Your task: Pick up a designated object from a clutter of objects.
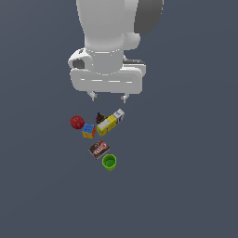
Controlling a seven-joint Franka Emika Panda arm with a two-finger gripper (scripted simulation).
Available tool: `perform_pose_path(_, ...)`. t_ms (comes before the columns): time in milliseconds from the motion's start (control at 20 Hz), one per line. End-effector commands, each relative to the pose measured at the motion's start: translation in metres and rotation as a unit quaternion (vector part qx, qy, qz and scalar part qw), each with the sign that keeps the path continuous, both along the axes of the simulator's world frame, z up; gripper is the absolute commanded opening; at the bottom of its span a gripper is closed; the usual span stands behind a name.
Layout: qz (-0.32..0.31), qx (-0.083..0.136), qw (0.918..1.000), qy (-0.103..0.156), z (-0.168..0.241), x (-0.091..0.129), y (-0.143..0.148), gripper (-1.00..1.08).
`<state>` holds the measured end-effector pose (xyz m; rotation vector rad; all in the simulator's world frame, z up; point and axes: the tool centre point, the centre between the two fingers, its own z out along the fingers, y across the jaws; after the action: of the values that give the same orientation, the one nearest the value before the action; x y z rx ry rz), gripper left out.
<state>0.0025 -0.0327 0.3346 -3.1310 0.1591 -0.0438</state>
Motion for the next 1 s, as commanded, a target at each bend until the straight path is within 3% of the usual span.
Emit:
perform_pose_path(0, 0.0, 0.0, 1.0, 0.0, 0.0, 0.0, 0.0, 1.0)
perform_pose_path(450, 0.025, 0.008, 0.9996, -0.011, 0.004, 0.005, 0.019, 1.0)
perform_pose_path(950, 0.021, 0.008, 0.9997, -0.011, -0.003, 0.005, 0.013, 1.0)
